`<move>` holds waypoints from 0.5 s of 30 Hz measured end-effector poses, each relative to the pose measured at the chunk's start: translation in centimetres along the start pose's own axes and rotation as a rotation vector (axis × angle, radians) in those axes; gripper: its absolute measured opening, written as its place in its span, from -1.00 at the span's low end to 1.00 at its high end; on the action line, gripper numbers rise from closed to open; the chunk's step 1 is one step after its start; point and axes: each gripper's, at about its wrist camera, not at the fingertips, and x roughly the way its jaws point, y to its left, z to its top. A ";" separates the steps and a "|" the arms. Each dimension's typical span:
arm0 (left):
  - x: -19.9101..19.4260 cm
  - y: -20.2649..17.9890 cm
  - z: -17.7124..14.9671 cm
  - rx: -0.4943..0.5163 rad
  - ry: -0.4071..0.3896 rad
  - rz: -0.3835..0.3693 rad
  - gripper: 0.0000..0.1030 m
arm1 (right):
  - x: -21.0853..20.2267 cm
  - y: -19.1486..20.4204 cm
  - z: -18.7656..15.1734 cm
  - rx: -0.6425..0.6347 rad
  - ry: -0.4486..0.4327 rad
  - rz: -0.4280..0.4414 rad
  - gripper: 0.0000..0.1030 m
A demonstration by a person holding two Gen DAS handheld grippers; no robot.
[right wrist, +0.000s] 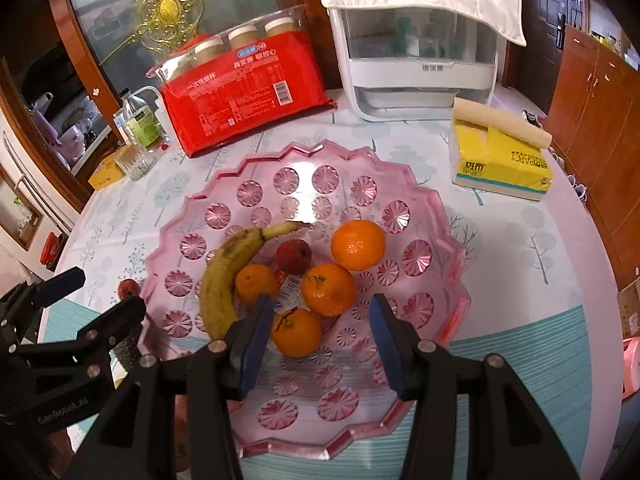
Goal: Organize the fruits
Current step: 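Withdraw both open grippers from the bowl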
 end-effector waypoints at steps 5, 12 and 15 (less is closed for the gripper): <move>-2.7 1.2 -0.8 -0.025 -0.039 0.007 0.70 | -2.0 0.9 -0.4 -0.014 -0.027 0.010 -0.02; -7.0 3.2 -2.2 -0.043 -0.097 -0.004 0.71 | -6.2 2.9 -1.1 -0.034 -0.083 0.008 -0.02; -8.8 4.0 -3.0 -0.036 -0.126 -0.008 0.80 | -8.1 3.7 -1.4 -0.038 -0.108 0.000 -0.02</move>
